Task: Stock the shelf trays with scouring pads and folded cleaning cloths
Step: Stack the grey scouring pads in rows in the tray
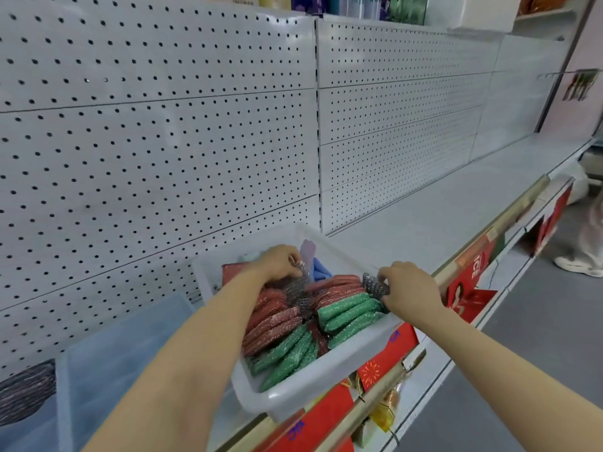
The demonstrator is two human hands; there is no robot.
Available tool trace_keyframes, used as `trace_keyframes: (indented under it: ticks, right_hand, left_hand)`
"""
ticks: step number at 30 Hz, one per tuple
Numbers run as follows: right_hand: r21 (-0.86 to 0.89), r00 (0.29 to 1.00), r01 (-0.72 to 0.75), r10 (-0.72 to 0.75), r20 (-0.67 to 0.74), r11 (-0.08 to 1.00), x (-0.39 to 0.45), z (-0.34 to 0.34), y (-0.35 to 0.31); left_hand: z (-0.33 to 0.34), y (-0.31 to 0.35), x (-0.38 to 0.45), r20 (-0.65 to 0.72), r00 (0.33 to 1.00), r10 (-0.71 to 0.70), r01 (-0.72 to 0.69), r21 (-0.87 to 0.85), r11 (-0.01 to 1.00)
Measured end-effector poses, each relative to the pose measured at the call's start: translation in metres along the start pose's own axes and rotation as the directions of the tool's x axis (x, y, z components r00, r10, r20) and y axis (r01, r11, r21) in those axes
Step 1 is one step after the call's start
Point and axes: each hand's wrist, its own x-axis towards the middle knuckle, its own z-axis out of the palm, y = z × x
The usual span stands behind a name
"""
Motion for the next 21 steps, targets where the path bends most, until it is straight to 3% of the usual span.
trace_keyframes:
  ticks: [5, 10, 16, 21]
  right_hand:
    - [0.262, 0.983, -0.011, 0.058, -0.173, 0.965, 0.009, -0.012, -0.012]
    - [0.387, 0.919, 0.179, -0.013, -0.395, 0.904, 0.023, -0.049, -0.047]
    - [0.408, 0.925, 0.377, -0.319, -0.206, 0.831, 0.034, -0.056, -0.115]
    - [0.615, 0.890, 0.453, -0.364, -0.274, 0.645, 0.021, -0.046, -0.188]
  left_hand:
    - [-0.038, -0.004, -0.015, -0.253, 0.967, 0.020, -0.086, -0.252, 0.964]
    - [-0.077, -0.022, -0.065, -0.375, 0.926, -0.031, -0.183, -0.521, 0.834]
    - [-0.126, -0.077, -0.154, -0.319, 0.948, -0.019, -0.149, -0.494, 0.856]
    - [-0.157, -0.136, -0.235, -0.296, 0.948, -0.117, -0.041, -0.477, 0.878]
